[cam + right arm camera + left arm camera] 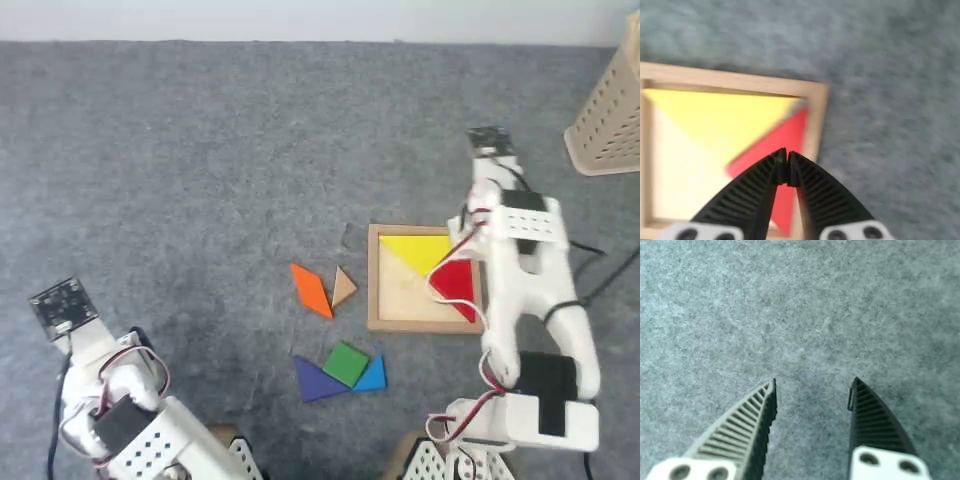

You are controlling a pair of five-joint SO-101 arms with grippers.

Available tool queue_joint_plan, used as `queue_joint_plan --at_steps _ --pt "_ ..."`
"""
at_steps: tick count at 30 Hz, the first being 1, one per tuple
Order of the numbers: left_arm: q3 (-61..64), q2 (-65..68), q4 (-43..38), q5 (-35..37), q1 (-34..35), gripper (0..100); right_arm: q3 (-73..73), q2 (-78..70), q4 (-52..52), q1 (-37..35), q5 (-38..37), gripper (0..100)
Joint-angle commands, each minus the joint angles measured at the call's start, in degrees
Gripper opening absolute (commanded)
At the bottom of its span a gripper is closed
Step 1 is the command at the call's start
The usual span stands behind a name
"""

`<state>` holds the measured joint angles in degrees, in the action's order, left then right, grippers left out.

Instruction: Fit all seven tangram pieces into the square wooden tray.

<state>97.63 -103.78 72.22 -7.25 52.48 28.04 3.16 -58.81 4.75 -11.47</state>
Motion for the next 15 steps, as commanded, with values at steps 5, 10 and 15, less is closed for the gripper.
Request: queue_joint_plan --at_steps 5,10,15 --pt "-1.1 -0.6 0.2 0.5 -0.1 23 -0.4 -0.9 2.8 7.3 -4.0 0.7" --pt "-1.1 -0.6 0.2 0.5 -0.1 23 -0.6 -8.5 3.7 4.7 -6.7 0.6" --pt "-1.1 -0.6 0.2 0.5 -0.1 23 -1.1 -12.6 4.7 1.1 -6.3 0.6"
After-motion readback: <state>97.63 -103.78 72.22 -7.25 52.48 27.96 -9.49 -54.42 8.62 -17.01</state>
